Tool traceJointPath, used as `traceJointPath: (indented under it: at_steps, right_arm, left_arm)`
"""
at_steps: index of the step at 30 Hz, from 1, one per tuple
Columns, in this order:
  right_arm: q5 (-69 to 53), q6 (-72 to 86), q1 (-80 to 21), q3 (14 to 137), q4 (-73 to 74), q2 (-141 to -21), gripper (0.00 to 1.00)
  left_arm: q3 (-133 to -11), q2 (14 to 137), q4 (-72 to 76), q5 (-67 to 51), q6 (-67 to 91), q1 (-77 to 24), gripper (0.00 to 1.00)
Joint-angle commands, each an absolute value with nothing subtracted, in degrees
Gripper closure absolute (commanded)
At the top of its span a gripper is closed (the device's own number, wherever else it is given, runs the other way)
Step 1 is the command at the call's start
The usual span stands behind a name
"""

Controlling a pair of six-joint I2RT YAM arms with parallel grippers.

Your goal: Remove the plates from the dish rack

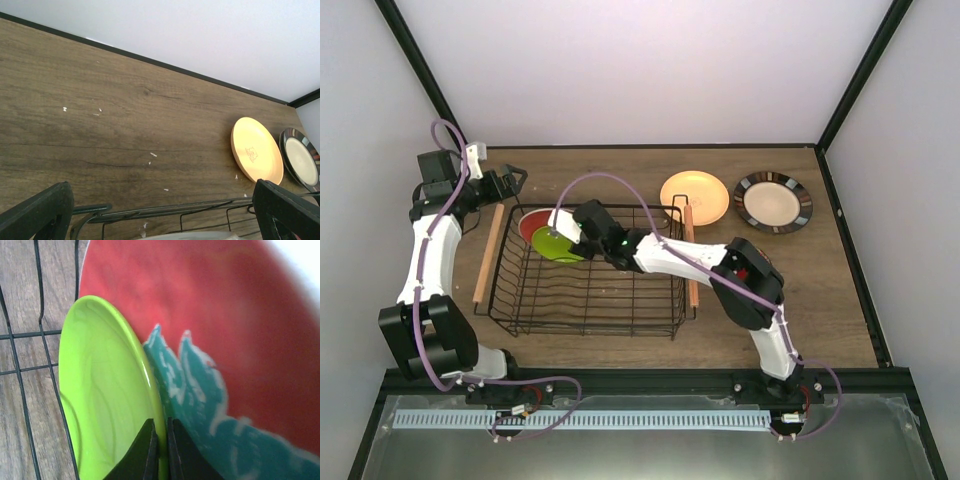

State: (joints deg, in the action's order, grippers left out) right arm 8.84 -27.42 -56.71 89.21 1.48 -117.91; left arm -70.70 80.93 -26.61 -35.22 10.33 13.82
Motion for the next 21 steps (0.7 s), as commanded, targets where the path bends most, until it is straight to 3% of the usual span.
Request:
traceJointPath:
  at_steps: [1, 15, 21]
  right_arm:
    - [10.29, -26.37, -56.51, 89.13, 1.02, -109.66, 0.99]
    - [4.76, -24.24, -54.37, 90.28, 7.21, -90.92, 0.99]
    - [7.35, -11.49, -41.63, 93.61, 11.52, -83.93, 0.99]
  left_arm:
    - [-70.44, 80.16, -25.84, -36.11, 10.52, 13.51, 0.0]
    - [-71.78, 81.06, -26.36, -36.22, 10.9, 13.48, 0.0]
    - [-73.18, 82.38, -26.37, -36.72, 11.64, 13.53, 0.0]
